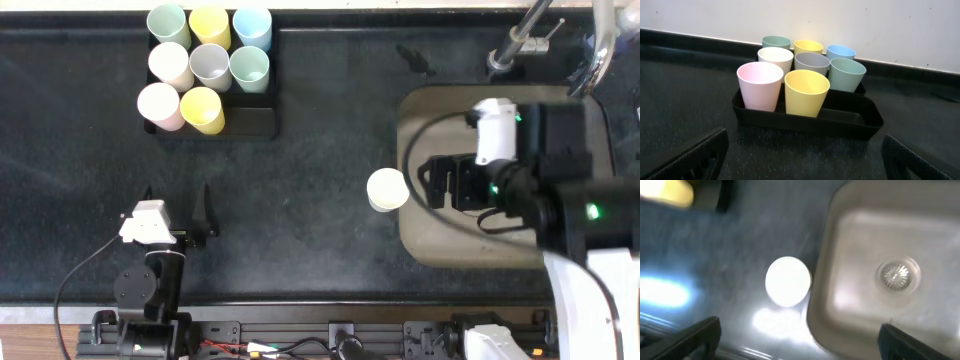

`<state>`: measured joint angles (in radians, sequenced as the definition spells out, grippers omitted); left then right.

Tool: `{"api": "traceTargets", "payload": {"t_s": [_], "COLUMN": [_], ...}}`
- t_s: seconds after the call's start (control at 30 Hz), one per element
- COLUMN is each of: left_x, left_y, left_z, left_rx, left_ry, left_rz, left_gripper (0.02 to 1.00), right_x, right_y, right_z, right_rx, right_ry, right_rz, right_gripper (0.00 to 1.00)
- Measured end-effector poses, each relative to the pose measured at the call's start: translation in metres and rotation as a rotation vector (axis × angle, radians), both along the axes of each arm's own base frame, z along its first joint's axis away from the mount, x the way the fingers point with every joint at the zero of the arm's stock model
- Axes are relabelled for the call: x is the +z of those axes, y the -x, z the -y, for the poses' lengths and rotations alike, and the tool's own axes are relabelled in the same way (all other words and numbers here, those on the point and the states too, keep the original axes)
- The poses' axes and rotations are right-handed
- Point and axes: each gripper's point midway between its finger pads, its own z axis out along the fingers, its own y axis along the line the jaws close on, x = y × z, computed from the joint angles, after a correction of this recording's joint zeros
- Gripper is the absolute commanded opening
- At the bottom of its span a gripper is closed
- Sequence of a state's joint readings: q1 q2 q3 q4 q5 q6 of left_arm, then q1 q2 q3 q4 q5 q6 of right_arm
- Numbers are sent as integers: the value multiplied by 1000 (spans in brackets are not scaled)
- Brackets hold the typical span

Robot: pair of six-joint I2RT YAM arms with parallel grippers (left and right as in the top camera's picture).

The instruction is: Store Cups

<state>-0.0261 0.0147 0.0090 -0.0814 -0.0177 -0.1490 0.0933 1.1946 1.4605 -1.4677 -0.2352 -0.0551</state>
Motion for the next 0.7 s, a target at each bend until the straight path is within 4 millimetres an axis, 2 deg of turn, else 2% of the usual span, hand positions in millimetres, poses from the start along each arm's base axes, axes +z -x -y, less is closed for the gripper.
{"api": "traceTargets", "payload": {"t_s": [0.13,0.27,0.57,0.7], "left_x": [0,0,0,0], "left_y": [0,0,0,0], "left_z": [0,0,0,0], "left_rx": [0,0,0,0], "left_ry": [0,0,0,0], "left_rz": [0,0,0,0], "left_gripper": [1000,1000,1000,1000], "right_x": [-18,-30,-45,-53], "right_y": [-3,6,21,24], "right_z": [-8,-10,-12,-7], "right_rx": [-3,-12,-6,-37], "right_ry": [-40,-50,-41,10], "right_rz": [-115,-223,-363,-416], "right_gripper": [996,993,996,996]}}
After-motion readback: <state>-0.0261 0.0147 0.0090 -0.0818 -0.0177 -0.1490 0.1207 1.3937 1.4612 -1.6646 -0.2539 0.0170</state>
